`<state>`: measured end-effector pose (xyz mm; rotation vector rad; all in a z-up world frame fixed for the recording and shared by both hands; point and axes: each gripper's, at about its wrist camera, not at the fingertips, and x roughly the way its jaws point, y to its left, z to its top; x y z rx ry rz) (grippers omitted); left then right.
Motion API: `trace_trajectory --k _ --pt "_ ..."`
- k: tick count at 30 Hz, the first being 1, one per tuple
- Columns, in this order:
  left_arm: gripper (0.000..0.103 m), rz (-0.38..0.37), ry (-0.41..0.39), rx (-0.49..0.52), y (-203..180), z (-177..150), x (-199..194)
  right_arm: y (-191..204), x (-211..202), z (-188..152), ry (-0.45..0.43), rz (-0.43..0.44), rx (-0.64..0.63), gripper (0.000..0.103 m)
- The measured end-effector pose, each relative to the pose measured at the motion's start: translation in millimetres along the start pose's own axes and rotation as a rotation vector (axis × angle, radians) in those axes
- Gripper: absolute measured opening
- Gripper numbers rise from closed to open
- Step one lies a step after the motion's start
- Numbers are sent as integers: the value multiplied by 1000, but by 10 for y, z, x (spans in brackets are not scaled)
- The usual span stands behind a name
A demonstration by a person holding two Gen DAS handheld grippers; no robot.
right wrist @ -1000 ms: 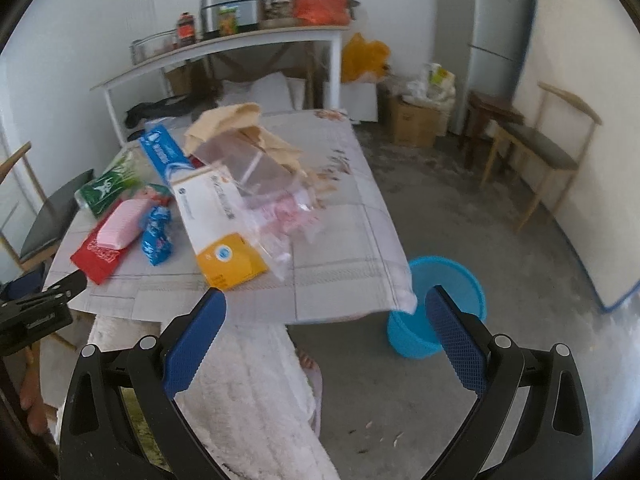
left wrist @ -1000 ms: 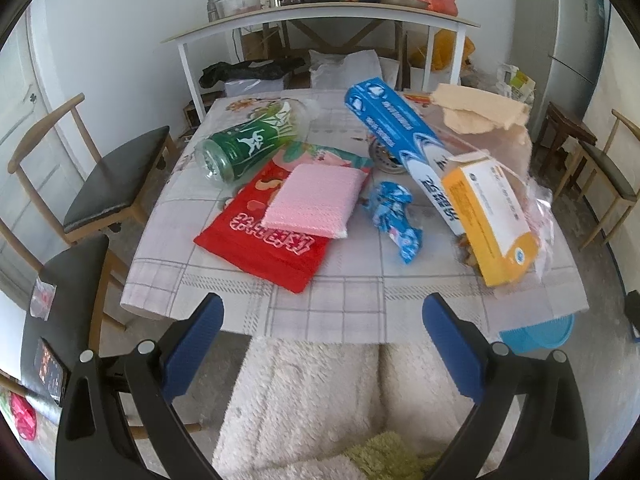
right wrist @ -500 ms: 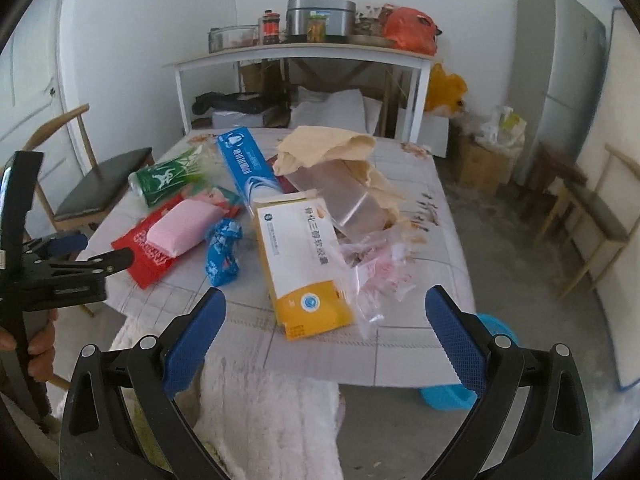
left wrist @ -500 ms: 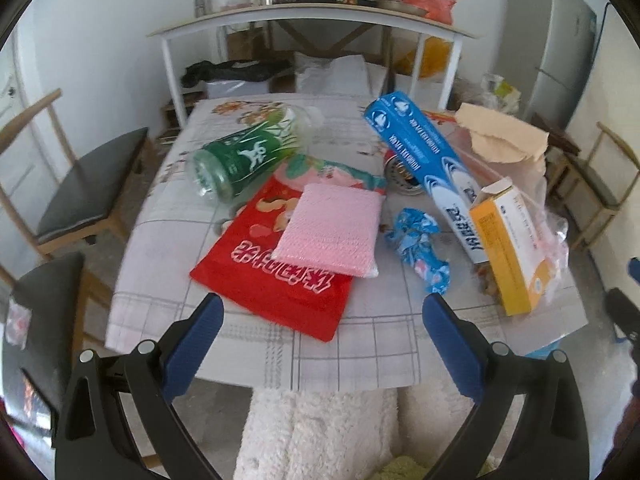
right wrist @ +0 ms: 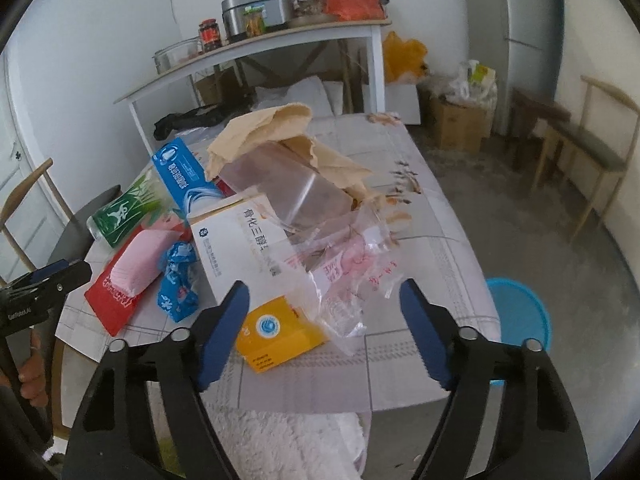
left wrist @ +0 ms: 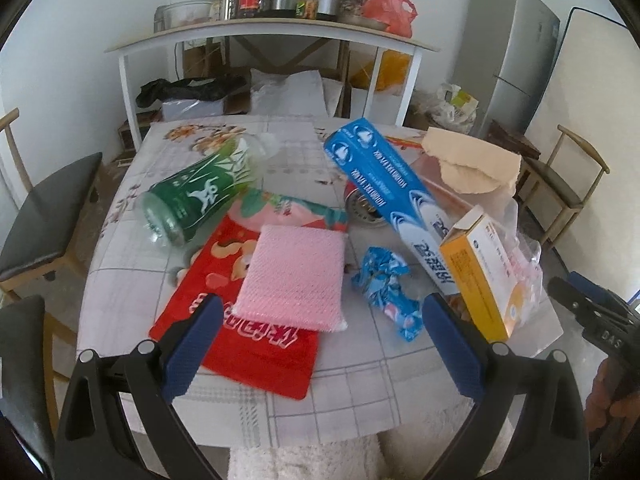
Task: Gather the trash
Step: 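Reach the right tool to the clear plastic bag and grasp it, then grasp the blue candy wrapper with the left tool while the right tool holds the bag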
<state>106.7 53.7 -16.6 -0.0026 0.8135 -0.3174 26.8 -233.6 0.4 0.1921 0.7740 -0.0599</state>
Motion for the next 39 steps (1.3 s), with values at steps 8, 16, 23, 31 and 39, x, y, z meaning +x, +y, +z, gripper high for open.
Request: trace_trajectory --k 8,16,23,31,39 --pt "97 -55 15 -20 -42 61 104 -20 265 25 67 70 -7 33" --pt "91 -97 4 9 -129 101 119 -238 188 -21 75 100 50 7" --pt "79 -131 20 21 -186 57 152 -335 -47 -98 49 -2 -58 5" --pt "67 -136 39 21 -178 -92 116 -239 -159 -106 4 -166 -265 4" --pt "59 -214 85 28 -279 -58 267 72 254 -514 115 -277 -644 11"
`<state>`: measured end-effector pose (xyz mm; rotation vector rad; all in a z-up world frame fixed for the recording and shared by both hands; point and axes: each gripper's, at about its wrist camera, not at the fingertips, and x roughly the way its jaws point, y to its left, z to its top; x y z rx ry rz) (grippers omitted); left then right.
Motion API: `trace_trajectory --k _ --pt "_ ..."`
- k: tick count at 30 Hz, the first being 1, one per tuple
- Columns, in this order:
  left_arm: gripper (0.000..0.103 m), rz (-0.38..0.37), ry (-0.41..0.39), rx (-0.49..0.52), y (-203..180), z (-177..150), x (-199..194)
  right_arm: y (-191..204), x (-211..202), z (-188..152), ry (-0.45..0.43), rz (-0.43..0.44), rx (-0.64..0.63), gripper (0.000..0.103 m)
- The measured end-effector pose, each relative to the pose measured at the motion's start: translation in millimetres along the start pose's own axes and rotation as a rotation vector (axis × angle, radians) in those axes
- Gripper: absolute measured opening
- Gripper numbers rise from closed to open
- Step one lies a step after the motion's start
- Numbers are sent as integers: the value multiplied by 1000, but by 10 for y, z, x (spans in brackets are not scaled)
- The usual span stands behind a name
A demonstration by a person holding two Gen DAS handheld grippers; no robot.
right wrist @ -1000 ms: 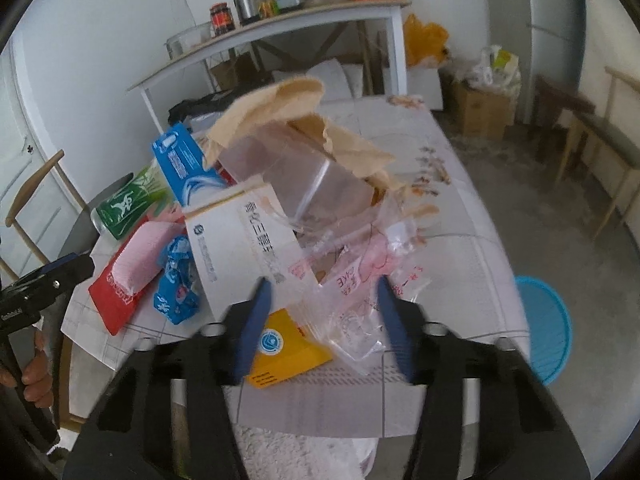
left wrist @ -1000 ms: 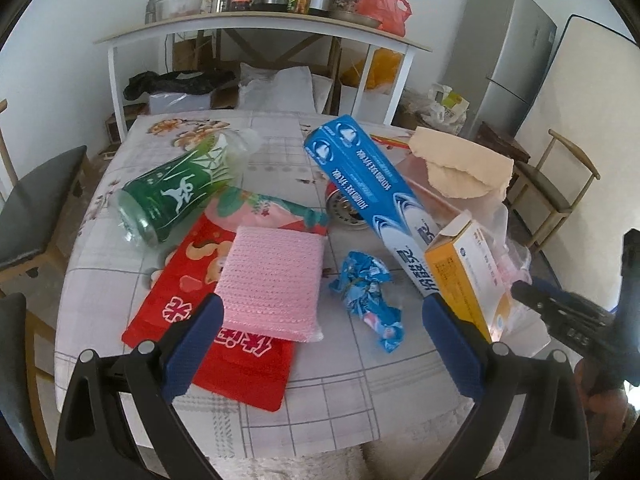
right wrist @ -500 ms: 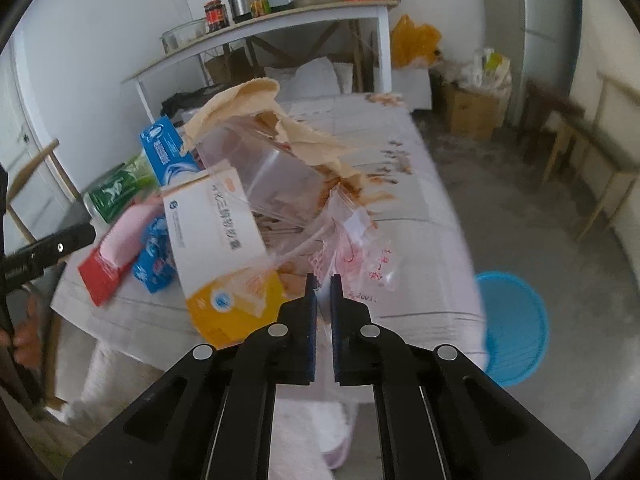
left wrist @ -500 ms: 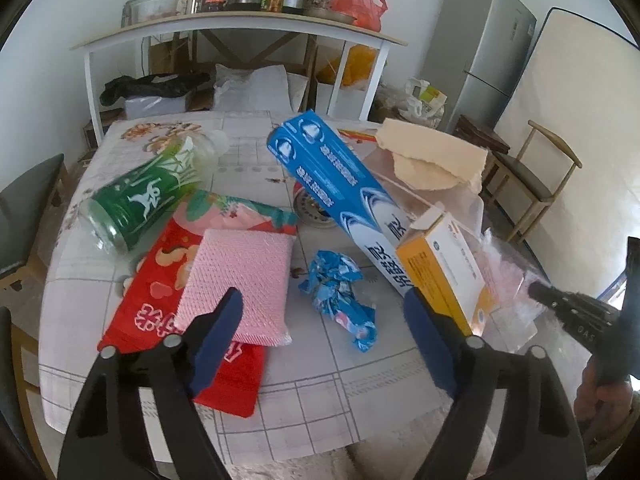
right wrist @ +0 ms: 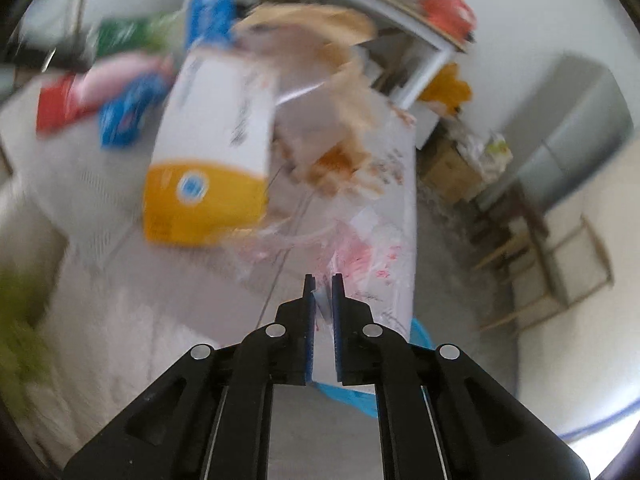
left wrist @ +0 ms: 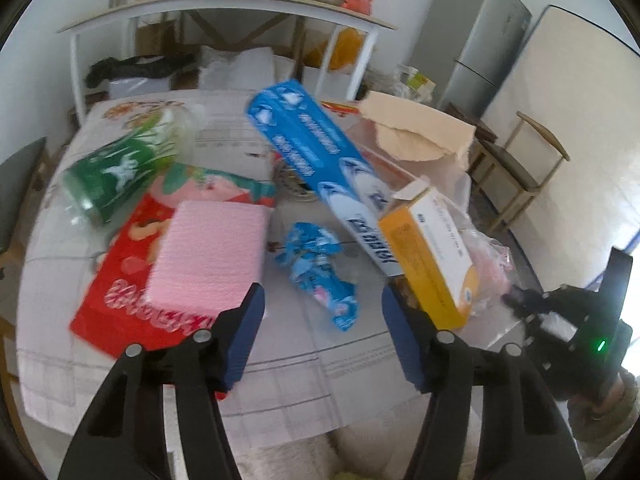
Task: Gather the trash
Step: 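Grasp the blue candy wrapper with the left tool while the right tool holds the bag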
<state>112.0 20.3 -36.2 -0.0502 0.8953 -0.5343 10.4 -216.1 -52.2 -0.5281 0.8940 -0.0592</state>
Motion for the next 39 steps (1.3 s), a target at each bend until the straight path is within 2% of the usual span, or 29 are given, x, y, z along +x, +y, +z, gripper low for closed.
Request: trace_trajectory --k 1,2,5,7,10,13,16,17,20,24,27,31,33,35,37,39 --pt "59 -9 10 20 -44 15 52 25 -4 -9 -4 -3 -19 17" --pt "59 -10 21 42 -91 25 111 30 -12 -16 -6 -6 -24 29" --pt "59 8 54 96 -199 23 268 -53 -125 -36 -46 19 5 53" --pt "59 32 77 117 -235 10 368 -165 -219 -48 -74 63 48 59" --pt "58 85 117 129 -244 -6 512 -327 -316 -75 -105 168 141 60" --pt "49 124 134 136 -236 -3 603 -638 -345 -94 -127 309 329 62" --pt "34 147 155 121 -215 -16 671 -969 -209 -114 -102 380 529 62" --pt "25 153 164 113 -208 -25 695 -1076 -127 -131 -83 395 605 62" --pt "11 173 162 106 -180 -48 711 -1231 159 -168 0 428 784 62" --pt "6 164 152 93 -157 -78 678 -1247 511 -242 101 501 943 62" --pt "4 150 147 93 -142 -94 647 -1208 626 -284 148 501 968 59" --pt "2 143 138 86 -126 -151 554 -1123 634 -189 161 433 905 54" --pt "2 140 129 81 -113 -146 508 -1061 619 -160 177 407 870 46" --pt "2 141 120 80 -106 -156 447 -1015 636 -152 198 403 853 25" --pt "2 140 112 76 -91 -166 387 -1011 677 -172 204 433 876 17" --pt "2 141 94 75 -82 -169 304 -1028 682 -180 200 438 882 16"
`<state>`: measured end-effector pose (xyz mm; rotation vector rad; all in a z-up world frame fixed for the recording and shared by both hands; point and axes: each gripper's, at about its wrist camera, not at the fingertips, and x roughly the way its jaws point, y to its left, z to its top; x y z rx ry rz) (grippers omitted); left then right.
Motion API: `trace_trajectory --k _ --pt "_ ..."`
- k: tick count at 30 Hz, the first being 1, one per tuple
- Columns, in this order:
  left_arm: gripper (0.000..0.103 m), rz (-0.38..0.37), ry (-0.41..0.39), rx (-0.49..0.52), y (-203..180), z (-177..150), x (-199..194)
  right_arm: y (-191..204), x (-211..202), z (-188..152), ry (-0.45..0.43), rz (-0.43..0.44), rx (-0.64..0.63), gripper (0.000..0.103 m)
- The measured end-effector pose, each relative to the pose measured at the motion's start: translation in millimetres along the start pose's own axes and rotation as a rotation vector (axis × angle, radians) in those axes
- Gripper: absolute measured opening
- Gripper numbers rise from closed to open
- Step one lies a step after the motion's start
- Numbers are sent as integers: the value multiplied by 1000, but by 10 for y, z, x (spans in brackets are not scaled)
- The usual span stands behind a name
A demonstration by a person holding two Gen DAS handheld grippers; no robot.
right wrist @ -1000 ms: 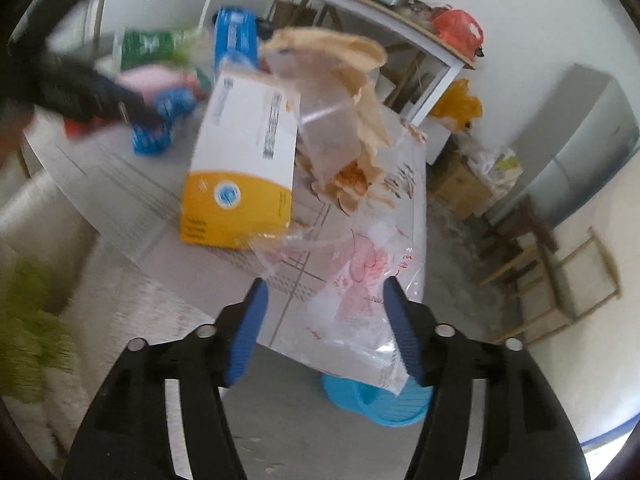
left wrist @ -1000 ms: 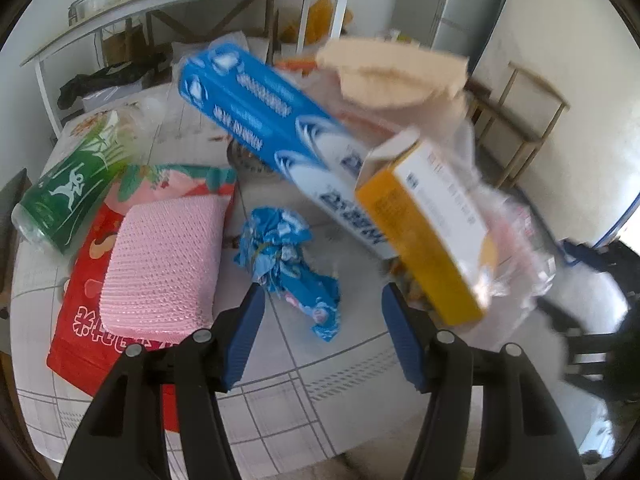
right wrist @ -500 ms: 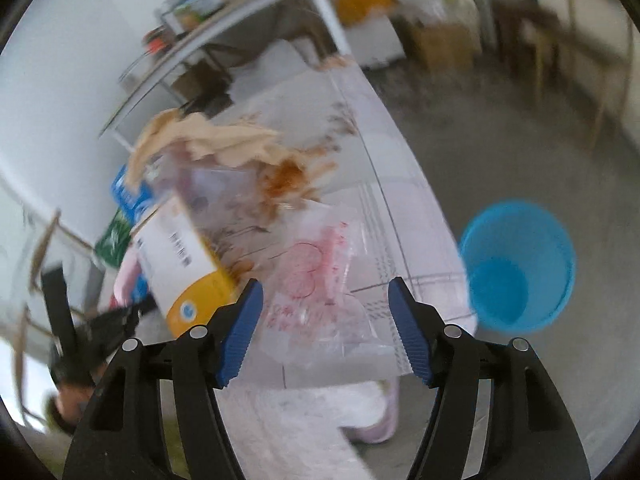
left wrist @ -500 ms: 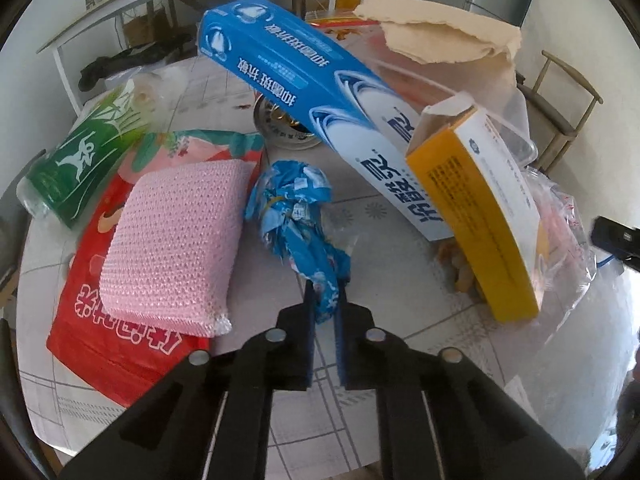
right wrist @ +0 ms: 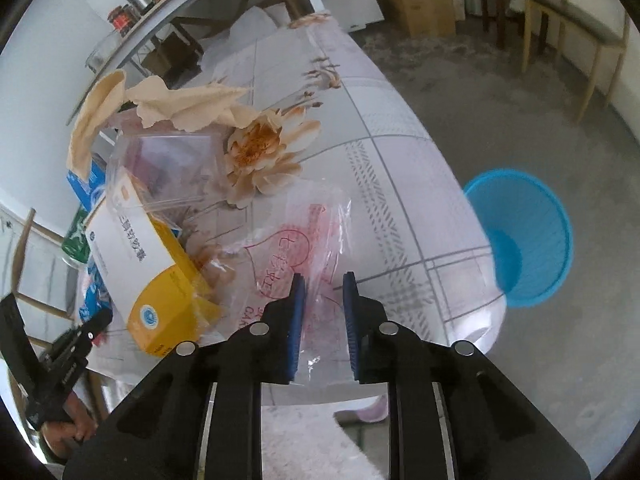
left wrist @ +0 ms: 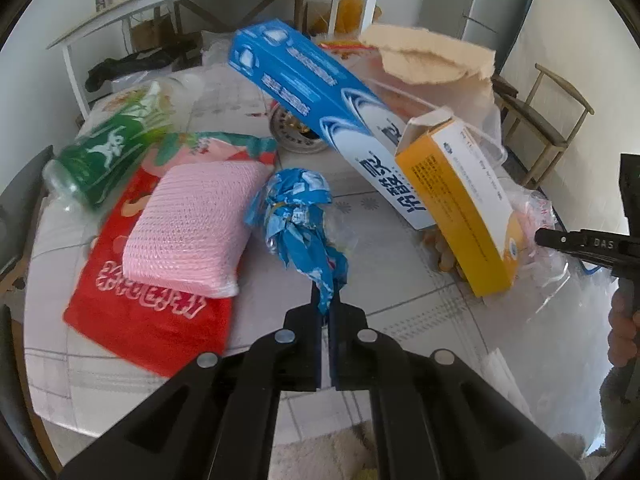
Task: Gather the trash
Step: 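Grasp the blue candy wrapper with the left tool while the right tool holds the bag, then carry both items over the blue wastebasket and open both tools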
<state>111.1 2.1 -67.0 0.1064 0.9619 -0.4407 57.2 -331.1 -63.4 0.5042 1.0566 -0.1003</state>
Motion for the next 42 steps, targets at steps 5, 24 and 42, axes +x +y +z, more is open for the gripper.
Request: trace_trajectory --k 5,24,42 --pt "2 7 -44 5 9 -37 -246 -28 -101 -34 -21 42 23 10" --pt "2 -202 -245 180 -676 77 -992 -250 -1008 -69 -227 37 78 8" --pt "2 -537 51 424 -2672 1234 69 -1485 -922 -58 -262 -67 379 8"
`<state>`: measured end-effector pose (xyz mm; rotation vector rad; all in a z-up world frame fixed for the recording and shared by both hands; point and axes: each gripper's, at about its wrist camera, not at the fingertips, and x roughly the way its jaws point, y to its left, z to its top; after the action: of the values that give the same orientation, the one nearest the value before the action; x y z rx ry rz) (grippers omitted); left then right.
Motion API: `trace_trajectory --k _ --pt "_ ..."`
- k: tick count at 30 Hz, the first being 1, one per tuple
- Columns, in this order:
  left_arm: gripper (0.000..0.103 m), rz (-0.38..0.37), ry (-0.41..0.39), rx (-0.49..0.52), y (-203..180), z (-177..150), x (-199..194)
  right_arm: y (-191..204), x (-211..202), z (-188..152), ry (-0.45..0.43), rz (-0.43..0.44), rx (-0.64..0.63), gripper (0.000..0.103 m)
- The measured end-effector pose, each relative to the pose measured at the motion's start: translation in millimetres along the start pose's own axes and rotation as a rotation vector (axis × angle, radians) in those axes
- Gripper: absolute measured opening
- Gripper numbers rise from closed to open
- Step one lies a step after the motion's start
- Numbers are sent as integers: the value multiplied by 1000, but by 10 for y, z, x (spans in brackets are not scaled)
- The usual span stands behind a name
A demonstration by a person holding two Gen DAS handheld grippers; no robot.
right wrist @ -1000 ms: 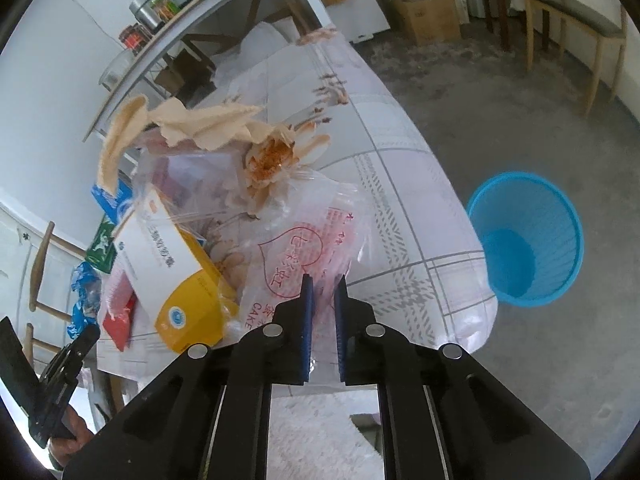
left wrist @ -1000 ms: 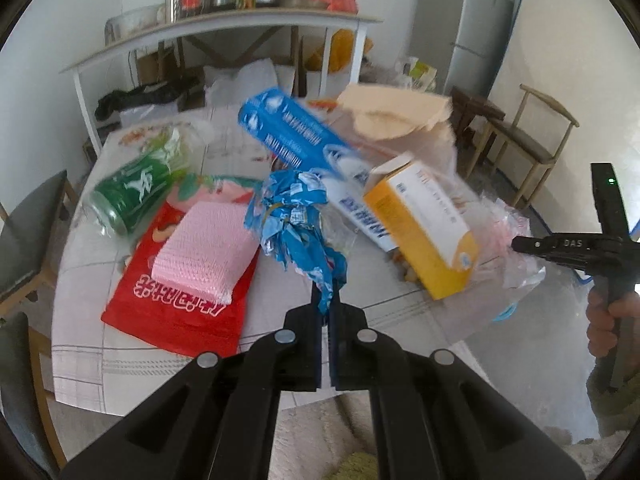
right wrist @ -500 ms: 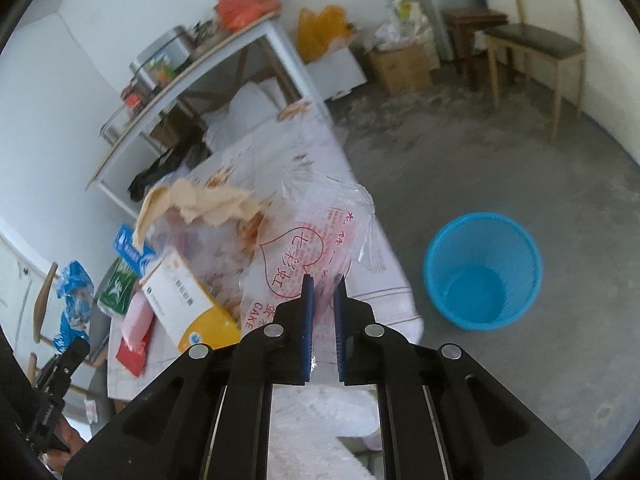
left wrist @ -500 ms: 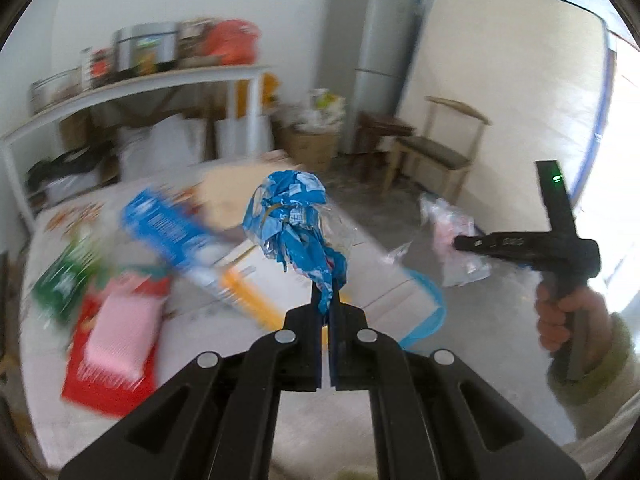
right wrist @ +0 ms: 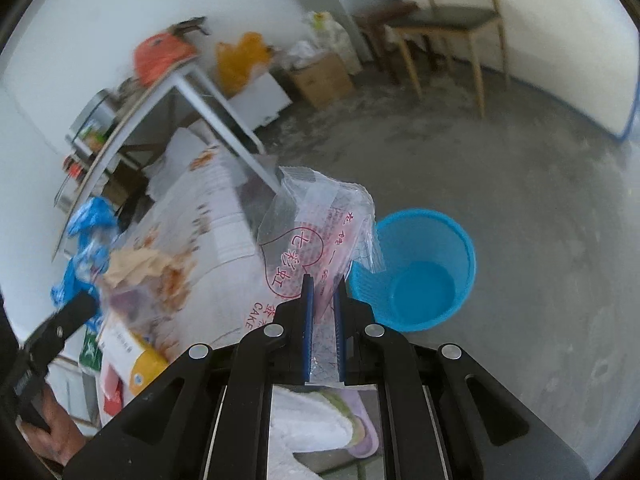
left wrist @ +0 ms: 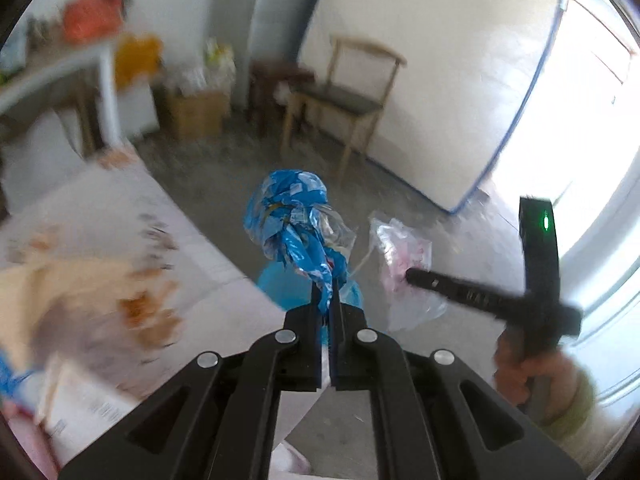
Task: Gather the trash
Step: 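Carry both items over the blue wastebasket and open both tools, then move both open tools back toward the table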
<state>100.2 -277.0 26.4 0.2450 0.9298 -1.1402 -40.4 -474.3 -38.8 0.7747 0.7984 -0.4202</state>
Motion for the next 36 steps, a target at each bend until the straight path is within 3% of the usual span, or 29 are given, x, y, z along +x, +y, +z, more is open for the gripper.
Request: trace_trajectory --k 4,9,12,15,17,20,29,36 --pt "2 10 158 -1 43 358 742 -332 405 77 73 -1 103 8" --pt "2 30 343 -31 125 542 1657 -677 1029 191 166 -38 208 9" --pt "3 28 411 -59 167 594 2116 -811 1303 282 188 -70 238 10" --pt "8 31 427 -63 159 656 2421 -918 1596 407 209 -90 242 17" --pt "29 75 431 -40 142 688 2536 -1047 1788 459 224 -119 242 46" --pt "37 92 419 -64 150 676 2544 -1191 1900 480 216 -191 247 49" --pt "42 81 329 -3 47 663 2150 -1234 1609 426 137 -209 255 50" --pt "47 30 188 39 -102 649 1336 -977 977 395 25 -242 145 71"
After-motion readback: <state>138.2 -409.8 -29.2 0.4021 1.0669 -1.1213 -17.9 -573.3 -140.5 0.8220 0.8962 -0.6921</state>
